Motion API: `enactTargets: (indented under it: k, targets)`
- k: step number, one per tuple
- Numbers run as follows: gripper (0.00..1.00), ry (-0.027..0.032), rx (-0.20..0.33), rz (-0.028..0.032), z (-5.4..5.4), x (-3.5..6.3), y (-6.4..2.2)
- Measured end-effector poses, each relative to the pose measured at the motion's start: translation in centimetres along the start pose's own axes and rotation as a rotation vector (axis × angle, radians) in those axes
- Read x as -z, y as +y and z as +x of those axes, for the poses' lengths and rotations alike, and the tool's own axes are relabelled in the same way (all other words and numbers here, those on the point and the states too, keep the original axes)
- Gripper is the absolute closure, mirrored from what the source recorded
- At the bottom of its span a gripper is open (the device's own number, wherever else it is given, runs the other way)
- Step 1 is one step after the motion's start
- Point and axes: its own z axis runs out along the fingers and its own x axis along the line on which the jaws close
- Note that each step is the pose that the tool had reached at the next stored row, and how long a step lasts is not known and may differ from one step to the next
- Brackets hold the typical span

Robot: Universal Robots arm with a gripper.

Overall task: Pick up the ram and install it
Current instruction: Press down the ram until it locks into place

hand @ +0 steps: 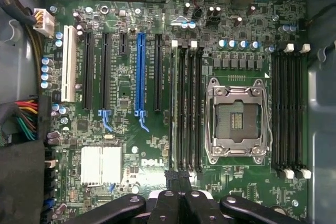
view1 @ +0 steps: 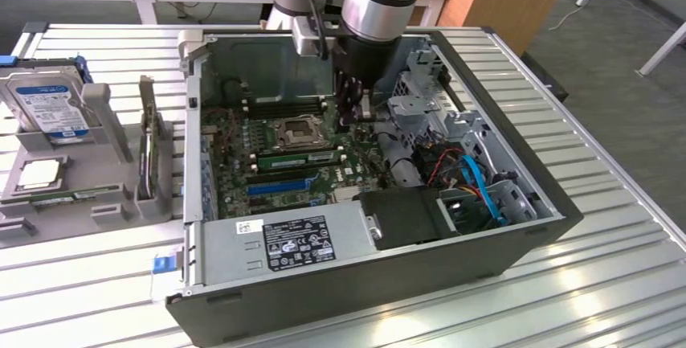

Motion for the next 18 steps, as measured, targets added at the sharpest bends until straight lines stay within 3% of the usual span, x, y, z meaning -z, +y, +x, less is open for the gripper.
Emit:
enactTargets:
  k: [18]
  targets:
    - [0.90, 0.0000, 0.000, 0.0000, 0.04, -0.85, -0.04]
